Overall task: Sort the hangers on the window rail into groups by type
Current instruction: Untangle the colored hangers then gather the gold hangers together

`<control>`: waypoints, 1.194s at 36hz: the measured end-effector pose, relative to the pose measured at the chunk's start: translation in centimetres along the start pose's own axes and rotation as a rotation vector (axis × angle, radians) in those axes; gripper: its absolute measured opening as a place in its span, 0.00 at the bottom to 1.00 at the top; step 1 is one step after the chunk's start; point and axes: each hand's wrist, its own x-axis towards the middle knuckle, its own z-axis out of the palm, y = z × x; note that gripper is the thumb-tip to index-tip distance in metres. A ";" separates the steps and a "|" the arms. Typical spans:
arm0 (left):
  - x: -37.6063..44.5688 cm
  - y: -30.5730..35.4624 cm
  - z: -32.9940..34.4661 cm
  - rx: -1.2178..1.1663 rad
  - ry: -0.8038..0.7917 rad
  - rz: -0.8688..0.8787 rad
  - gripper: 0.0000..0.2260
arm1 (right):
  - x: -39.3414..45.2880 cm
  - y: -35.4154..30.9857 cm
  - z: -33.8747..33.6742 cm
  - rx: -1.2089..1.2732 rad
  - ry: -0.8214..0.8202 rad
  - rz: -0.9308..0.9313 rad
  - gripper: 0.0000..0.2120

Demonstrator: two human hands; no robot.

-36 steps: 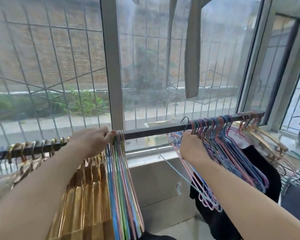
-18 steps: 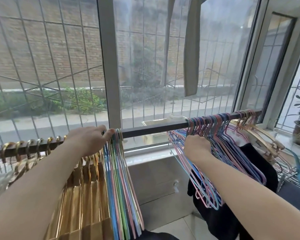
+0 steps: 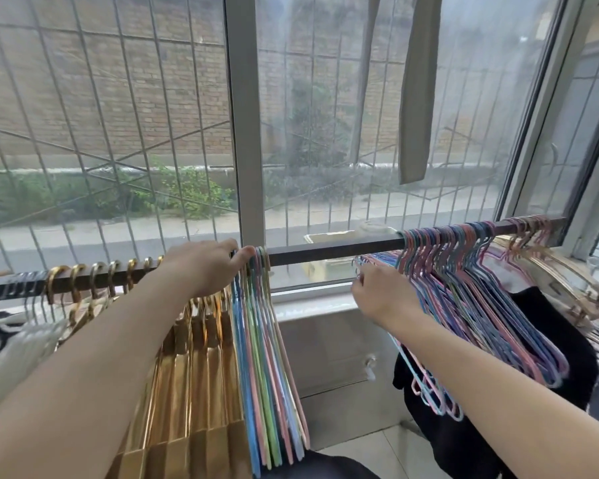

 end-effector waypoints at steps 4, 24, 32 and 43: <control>0.0 -0.2 0.0 -0.011 -0.006 -0.002 0.37 | -0.9 -3.2 0.8 0.256 -0.230 -0.054 0.09; -0.7 0.4 -0.8 0.037 -0.042 -0.025 0.38 | -3.4 -9.0 5.8 0.752 -0.589 0.051 0.08; -0.6 0.5 -0.6 0.040 -0.071 -0.020 0.38 | -3.7 -9.0 6.0 0.799 -0.586 0.097 0.08; -0.7 0.3 -1.2 0.021 -0.084 -0.027 0.43 | -7.7 -6.6 5.0 0.842 -0.399 0.054 0.22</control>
